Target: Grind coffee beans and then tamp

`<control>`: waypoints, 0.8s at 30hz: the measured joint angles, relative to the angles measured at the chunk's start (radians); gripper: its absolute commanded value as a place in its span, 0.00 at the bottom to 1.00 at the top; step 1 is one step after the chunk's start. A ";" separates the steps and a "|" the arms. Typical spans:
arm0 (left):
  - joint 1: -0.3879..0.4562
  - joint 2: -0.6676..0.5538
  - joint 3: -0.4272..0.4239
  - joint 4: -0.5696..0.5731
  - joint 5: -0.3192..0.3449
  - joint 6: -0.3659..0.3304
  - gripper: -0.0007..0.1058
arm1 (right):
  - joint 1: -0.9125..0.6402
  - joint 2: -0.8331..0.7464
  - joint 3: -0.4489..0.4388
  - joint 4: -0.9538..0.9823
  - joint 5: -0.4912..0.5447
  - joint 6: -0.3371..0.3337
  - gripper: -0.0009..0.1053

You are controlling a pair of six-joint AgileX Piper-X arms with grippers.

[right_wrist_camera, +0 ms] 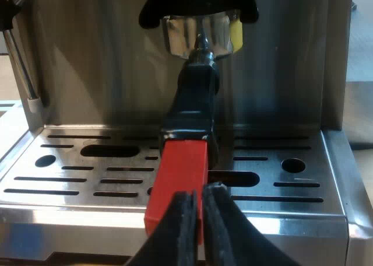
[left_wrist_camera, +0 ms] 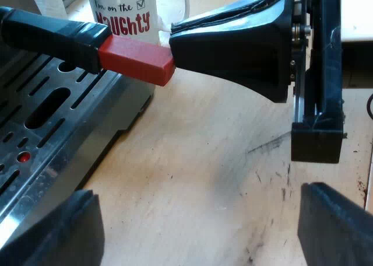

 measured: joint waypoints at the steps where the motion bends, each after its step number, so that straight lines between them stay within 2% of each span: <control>1: 0.000 0.000 0.000 0.000 0.000 0.000 0.67 | 0.000 0.000 0.000 0.000 0.000 -0.002 0.05; 10: 0.000 0.000 0.000 0.000 0.000 0.000 0.67 | 0.071 0.000 0.000 0.100 0.023 0.000 0.05; 24: 0.000 0.000 0.000 0.000 0.000 -0.002 0.67 | 0.109 -0.050 0.000 0.106 0.042 -0.002 0.06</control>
